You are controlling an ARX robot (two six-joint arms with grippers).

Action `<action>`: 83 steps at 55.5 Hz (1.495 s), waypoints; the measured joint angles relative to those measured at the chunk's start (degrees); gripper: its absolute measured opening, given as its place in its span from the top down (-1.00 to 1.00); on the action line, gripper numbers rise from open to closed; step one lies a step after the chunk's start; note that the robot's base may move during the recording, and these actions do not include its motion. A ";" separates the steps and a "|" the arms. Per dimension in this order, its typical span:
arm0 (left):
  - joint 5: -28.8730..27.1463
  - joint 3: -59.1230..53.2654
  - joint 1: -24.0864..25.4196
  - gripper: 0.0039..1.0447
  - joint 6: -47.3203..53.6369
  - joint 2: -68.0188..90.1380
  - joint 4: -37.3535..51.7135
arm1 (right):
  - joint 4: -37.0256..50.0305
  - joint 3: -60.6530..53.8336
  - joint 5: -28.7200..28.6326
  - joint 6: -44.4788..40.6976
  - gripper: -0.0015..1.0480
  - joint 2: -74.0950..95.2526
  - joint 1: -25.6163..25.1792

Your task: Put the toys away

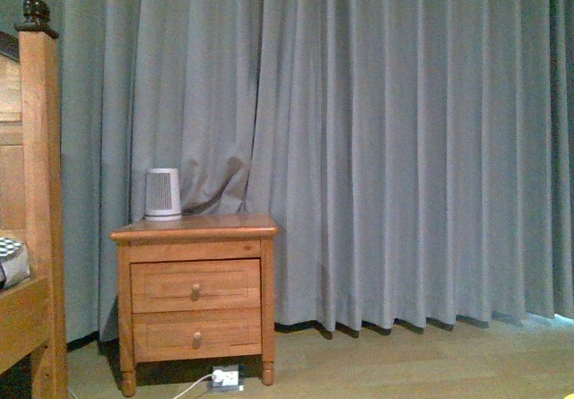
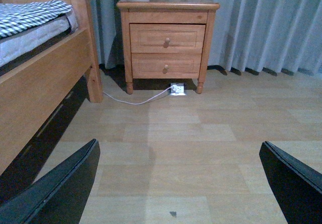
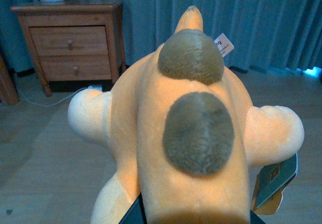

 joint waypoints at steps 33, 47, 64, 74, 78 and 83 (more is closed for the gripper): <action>0.02 0.00 0.00 -0.88 0.00 0.00 0.00 | 0.00 0.00 0.00 0.00 0.86 0.02 0.00; 0.00 0.00 0.00 -0.88 0.00 0.00 0.00 | 0.00 0.00 0.00 0.00 0.86 0.02 0.00; 0.02 0.02 -0.02 -0.88 0.00 0.00 0.00 | 0.00 0.00 0.00 0.00 0.86 0.02 0.00; 0.02 0.00 0.00 -0.88 0.00 -0.02 0.00 | 0.00 0.00 -0.04 0.00 0.86 0.02 0.00; 0.02 0.00 0.00 -0.88 0.00 -0.02 0.00 | 0.00 0.00 0.00 0.02 0.86 0.02 0.00; 0.00 0.00 0.00 -0.88 0.00 -0.02 0.00 | 0.00 0.00 0.00 0.00 0.86 0.02 0.00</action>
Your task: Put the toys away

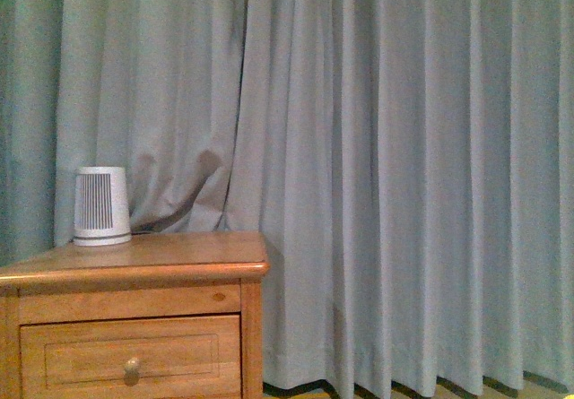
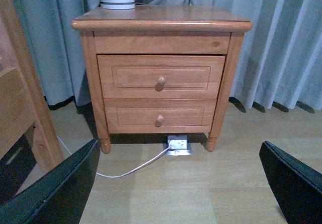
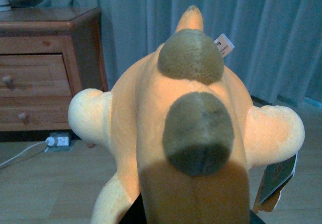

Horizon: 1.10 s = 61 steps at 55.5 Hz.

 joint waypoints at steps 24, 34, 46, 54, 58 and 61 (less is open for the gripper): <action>0.02 0.00 0.07 -0.88 0.00 0.02 0.00 | 0.00 0.00 0.26 0.00 0.86 0.00 0.09; 0.00 0.00 0.04 -0.88 0.00 0.04 0.00 | 0.00 0.00 0.28 0.02 0.86 0.02 0.09; 0.00 0.00 0.04 -0.88 0.00 0.04 0.00 | 0.00 0.00 0.20 0.00 0.86 0.00 0.09; 0.02 0.00 0.04 -0.88 0.00 0.04 0.00 | 0.00 0.00 0.22 0.00 0.86 0.02 0.09; -0.02 0.00 0.04 -0.88 -0.02 0.02 0.00 | 0.00 0.00 0.17 0.00 0.86 0.02 0.09; -0.02 0.00 0.04 -0.88 0.00 0.04 -0.02 | 0.00 0.00 0.15 0.00 0.86 0.02 0.09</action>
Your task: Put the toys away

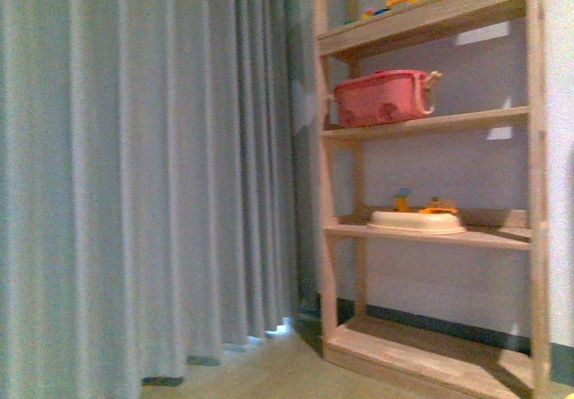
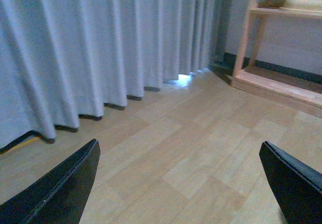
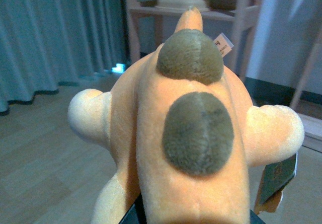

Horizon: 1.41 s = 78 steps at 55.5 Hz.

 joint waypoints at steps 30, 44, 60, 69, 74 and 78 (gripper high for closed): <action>0.04 0.00 -0.02 -0.88 -0.02 -0.02 0.02 | -0.02 0.00 0.15 0.00 0.86 -0.02 0.00; 0.04 0.00 -0.04 -0.88 0.00 -0.02 0.02 | -0.02 0.00 -0.04 0.00 0.86 -0.04 -0.02; 0.02 0.00 -0.04 -0.88 0.00 -0.02 0.02 | -0.02 0.00 -0.17 0.00 0.86 -0.02 0.02; 0.04 0.00 -0.04 -0.88 0.00 -0.02 0.02 | -0.02 0.00 -0.17 0.00 0.86 -0.02 0.02; 0.04 0.00 -0.04 -0.88 0.00 -0.02 0.02 | -0.02 0.00 -0.17 0.00 0.86 -0.02 0.02; 0.02 0.00 -0.04 -0.88 0.00 -0.02 0.00 | -0.02 0.00 -0.20 0.00 0.86 -0.02 0.02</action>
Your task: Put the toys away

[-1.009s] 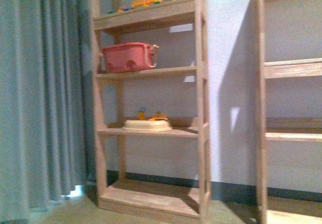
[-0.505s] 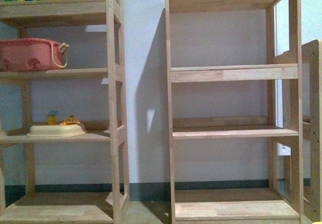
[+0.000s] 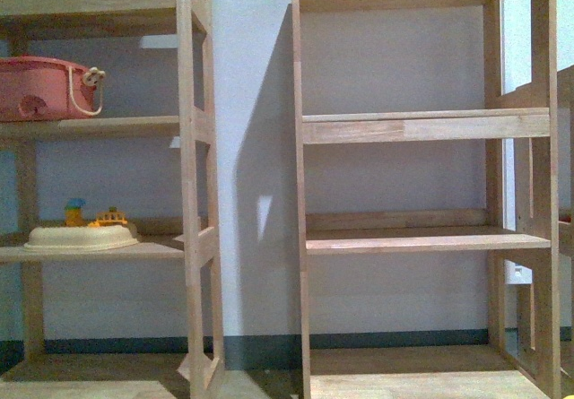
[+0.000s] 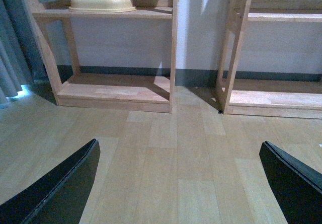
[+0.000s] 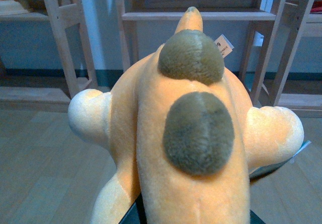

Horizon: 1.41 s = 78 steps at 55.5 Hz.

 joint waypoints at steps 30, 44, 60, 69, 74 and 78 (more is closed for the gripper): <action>0.02 0.00 0.00 -0.88 0.00 0.00 0.02 | 0.00 0.00 0.07 0.00 0.86 0.00 0.00; 0.04 0.00 0.00 -0.88 0.00 0.00 0.02 | -0.02 0.00 0.07 0.02 0.86 0.00 0.00; -0.02 0.00 0.02 -0.88 0.00 -0.02 0.02 | -0.02 0.00 0.07 0.00 0.86 0.02 0.00; 0.00 0.00 0.02 -0.88 0.00 0.00 0.02 | -0.02 0.00 0.11 0.00 0.86 0.02 0.00; 0.02 0.00 0.02 -0.88 0.00 0.00 0.02 | -0.02 0.00 0.13 0.02 0.86 0.02 0.00; 0.02 0.00 0.02 -0.88 0.00 0.00 0.02 | -0.02 0.00 0.11 0.00 0.86 0.02 0.00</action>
